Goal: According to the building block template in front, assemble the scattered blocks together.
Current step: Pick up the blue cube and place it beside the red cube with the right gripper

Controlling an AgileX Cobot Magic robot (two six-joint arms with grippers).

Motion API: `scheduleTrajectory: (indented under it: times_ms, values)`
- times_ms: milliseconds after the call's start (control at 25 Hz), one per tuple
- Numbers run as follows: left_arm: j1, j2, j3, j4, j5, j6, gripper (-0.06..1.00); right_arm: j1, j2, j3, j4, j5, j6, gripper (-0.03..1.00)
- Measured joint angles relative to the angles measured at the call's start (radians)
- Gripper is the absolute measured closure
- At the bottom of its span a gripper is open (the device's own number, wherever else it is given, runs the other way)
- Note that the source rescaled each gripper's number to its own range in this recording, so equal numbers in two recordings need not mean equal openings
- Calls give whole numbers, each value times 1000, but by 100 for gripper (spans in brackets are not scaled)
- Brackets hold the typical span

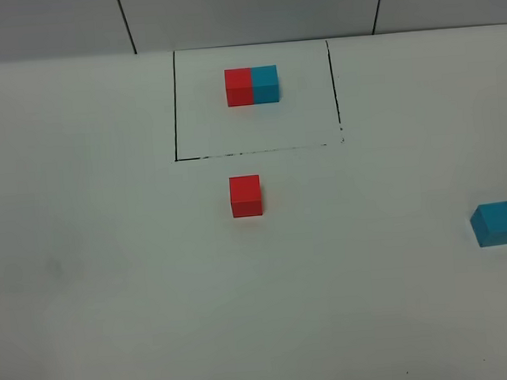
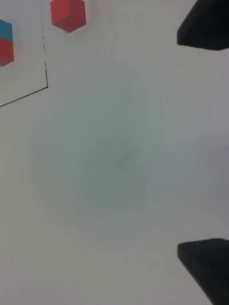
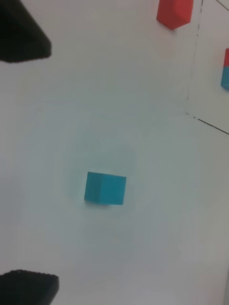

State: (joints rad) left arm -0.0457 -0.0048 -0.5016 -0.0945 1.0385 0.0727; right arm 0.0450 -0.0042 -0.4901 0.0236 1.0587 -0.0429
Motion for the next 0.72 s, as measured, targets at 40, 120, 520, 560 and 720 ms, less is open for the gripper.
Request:
scheduleTrajectory:
  times_ms: [40, 120, 520, 560, 720]
  values:
    - [0, 0, 0, 0, 0, 0, 9, 0, 0, 0, 0, 0, 0, 6]
    - [0, 0, 0, 0, 0, 0, 9, 0, 0, 0, 0, 0, 0, 6]
    - [0, 0, 0, 0, 0, 0, 9, 0, 0, 0, 0, 0, 0, 6]
    - [0, 0, 0, 0, 0, 0, 9, 0, 0, 0, 0, 0, 0, 6]
    - [0, 0, 0, 0, 0, 0, 9, 0, 0, 0, 0, 0, 0, 6]
